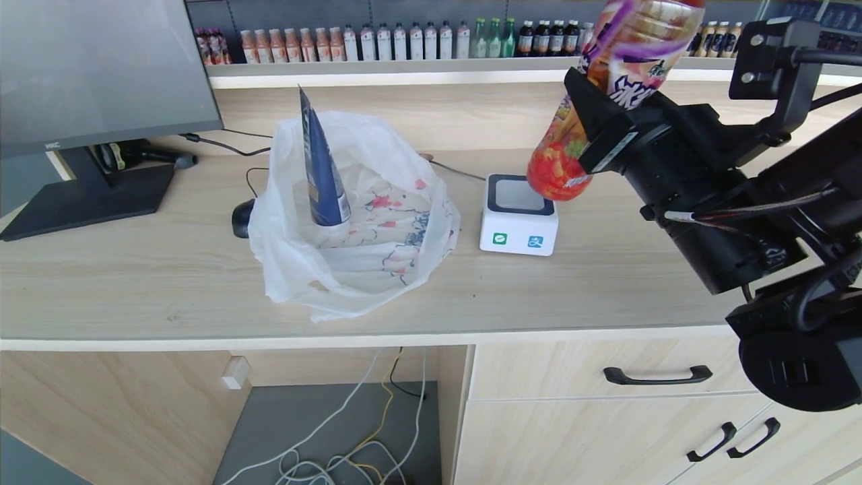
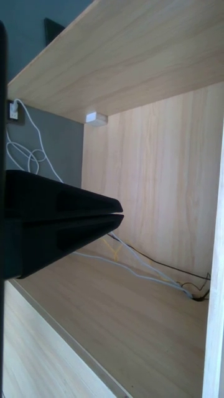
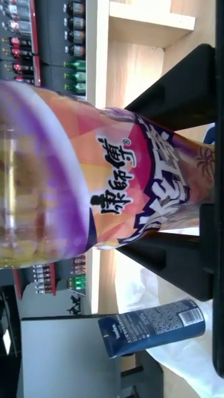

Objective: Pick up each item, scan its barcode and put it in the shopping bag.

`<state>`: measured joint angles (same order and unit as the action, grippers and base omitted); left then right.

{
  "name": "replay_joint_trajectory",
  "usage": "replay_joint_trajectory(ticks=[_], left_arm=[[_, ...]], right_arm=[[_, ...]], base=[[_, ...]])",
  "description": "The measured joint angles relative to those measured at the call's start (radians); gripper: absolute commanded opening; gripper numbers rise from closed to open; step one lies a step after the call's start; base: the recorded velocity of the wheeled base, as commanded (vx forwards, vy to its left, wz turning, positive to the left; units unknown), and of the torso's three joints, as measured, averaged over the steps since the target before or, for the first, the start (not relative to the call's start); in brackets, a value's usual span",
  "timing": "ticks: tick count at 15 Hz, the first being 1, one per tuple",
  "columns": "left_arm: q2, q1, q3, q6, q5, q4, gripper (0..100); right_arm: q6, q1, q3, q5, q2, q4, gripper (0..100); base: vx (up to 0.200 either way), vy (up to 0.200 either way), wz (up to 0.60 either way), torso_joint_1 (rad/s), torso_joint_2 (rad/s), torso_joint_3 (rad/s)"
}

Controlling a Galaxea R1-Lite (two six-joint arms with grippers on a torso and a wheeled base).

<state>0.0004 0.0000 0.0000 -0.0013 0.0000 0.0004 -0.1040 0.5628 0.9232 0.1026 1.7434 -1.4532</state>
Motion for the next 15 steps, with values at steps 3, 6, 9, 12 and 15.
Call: replay_joint_trajectory(ticks=[3,6,9,12,15], left_arm=[[0.0,-0.002,0.0,0.0,0.0,0.0,0],[0.0,0.0,0.0,-0.001,0.0,0.0,0],[0.0,0.0,0.0,-0.001,0.0,0.0,0],[0.0,-0.001,0.0,0.012,0.0,0.0,0],[0.0,-0.001,0.0,0.012,0.0,0.001,0]], right_arm=[[0.003,-0.024,0.0,-0.002,-0.004,0.006,0],[0.005,-0.056,0.001,-0.002,-0.011,0.0,0],[0.005,-0.061,-0.008,-0.003,-0.023,-0.001,0],[0.003,-0.061,-0.017,-0.003,-0.032,0.001,0],[0.003,-0.061,-0.024,-0.003,-0.038,0.001,0]], base=[[0.0,0.2,0.0,0.007,0.0,0.007],[0.0,0.2,0.0,-0.001,0.0,0.001],[0.0,0.2,0.0,0.015,0.0,-0.001],[0.0,0.0,0.0,0.0,0.0,0.0],[0.0,0.0,0.0,0.0,0.0,0.0]])
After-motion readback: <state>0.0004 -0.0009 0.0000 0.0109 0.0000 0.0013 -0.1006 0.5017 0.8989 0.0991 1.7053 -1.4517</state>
